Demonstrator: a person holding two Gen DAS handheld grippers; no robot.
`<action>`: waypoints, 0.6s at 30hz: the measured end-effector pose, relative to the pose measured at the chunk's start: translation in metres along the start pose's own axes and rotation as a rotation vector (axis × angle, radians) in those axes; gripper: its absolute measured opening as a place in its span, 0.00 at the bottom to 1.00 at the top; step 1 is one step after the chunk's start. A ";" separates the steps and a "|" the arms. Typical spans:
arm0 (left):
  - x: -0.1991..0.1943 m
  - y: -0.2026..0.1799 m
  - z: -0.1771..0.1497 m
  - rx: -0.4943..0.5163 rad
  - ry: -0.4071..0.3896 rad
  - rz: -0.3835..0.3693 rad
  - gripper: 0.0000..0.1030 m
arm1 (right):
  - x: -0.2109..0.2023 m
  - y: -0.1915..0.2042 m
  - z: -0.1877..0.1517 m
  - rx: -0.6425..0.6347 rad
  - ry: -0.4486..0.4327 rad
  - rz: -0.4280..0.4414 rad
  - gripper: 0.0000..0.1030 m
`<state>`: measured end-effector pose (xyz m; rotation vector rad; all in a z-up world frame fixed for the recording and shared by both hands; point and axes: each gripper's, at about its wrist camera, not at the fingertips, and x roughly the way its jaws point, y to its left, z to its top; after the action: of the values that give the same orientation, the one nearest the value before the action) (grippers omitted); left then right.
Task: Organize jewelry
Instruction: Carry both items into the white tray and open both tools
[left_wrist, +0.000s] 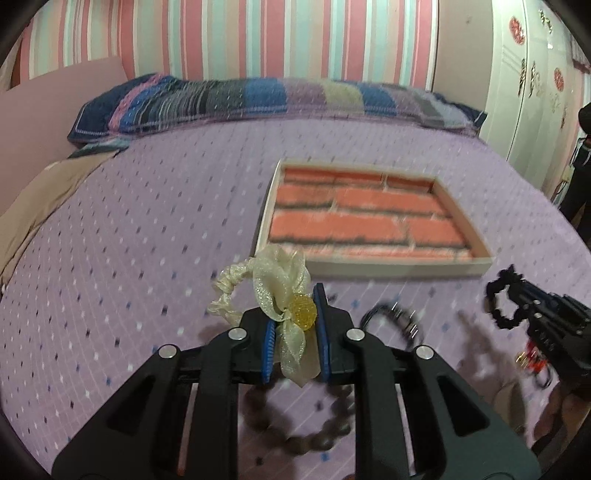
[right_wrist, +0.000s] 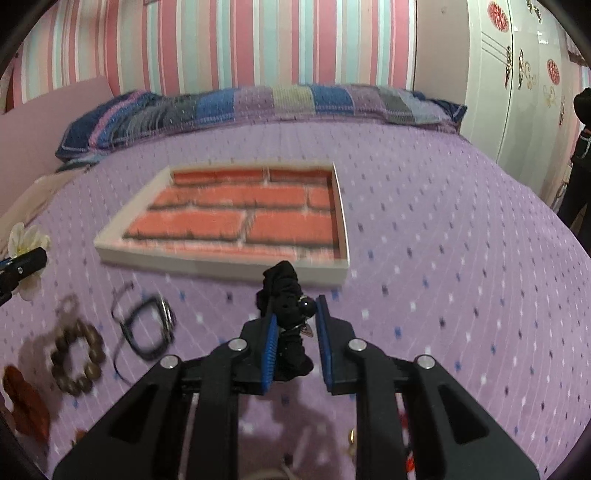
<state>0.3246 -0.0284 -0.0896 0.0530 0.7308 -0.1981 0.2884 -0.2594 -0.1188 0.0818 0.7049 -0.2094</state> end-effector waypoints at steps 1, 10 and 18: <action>-0.001 -0.005 0.010 -0.001 -0.013 0.000 0.16 | 0.001 0.000 0.011 0.003 -0.014 0.005 0.20; 0.041 -0.032 0.099 -0.041 -0.044 -0.027 0.16 | 0.039 0.013 0.095 0.027 -0.085 0.045 0.20; 0.140 -0.038 0.147 -0.064 0.036 -0.045 0.16 | 0.120 0.031 0.150 0.057 -0.022 0.076 0.19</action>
<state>0.5158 -0.1053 -0.0727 -0.0214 0.7744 -0.2173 0.4793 -0.2709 -0.0831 0.1603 0.6724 -0.1576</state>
